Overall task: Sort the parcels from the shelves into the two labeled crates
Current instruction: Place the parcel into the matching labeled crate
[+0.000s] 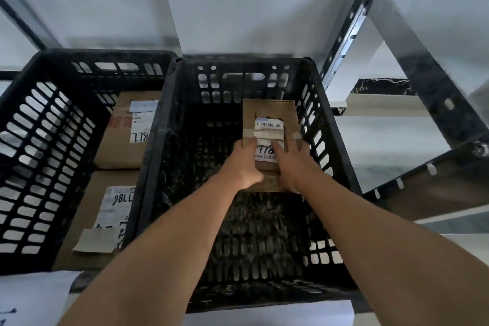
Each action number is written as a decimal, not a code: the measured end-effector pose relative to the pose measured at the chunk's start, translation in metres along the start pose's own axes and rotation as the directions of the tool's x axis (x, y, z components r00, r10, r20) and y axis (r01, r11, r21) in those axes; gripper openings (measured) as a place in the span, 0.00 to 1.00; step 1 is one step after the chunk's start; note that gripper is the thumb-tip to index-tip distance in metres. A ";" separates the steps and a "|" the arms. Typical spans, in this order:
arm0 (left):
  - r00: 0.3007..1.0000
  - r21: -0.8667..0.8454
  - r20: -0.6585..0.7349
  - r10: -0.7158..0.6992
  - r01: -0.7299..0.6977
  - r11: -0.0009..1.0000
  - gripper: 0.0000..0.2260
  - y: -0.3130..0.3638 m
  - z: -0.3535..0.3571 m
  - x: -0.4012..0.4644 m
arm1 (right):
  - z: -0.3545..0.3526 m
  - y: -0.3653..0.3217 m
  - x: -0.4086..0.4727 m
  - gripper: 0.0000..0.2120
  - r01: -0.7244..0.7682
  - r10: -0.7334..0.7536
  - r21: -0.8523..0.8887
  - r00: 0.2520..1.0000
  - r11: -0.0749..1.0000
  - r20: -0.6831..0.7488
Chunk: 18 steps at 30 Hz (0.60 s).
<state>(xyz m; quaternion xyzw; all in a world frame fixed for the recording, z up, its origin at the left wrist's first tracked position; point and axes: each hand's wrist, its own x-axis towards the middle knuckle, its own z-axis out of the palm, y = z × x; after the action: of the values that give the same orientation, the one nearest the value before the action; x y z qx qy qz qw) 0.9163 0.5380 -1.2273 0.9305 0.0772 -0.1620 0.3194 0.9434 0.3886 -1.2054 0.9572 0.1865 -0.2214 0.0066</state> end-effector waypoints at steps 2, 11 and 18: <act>1.000 0.002 -0.016 0.021 -0.021 1.000 0.41 -0.001 0.000 0.005 | -0.003 0.003 0.004 0.40 0.008 -0.009 -0.031 1.000 0.999 -0.022; 0.990 0.506 -0.034 0.134 -0.099 0.857 0.38 -0.010 0.018 0.002 | 0.017 0.004 0.006 0.35 0.028 -0.037 -0.160 0.998 0.987 -0.050; 0.984 0.629 0.109 0.140 -0.177 0.757 0.36 -0.001 0.018 0.008 | 0.019 0.005 0.013 0.35 0.022 -0.024 -0.143 1.000 0.989 -0.013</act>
<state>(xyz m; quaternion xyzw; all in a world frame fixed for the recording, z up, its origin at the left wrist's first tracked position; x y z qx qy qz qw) 0.9190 0.5281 -1.2435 0.9818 -0.0697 -0.1765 0.0007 0.9482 0.3872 -1.2288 0.9535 0.2131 -0.2007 0.0713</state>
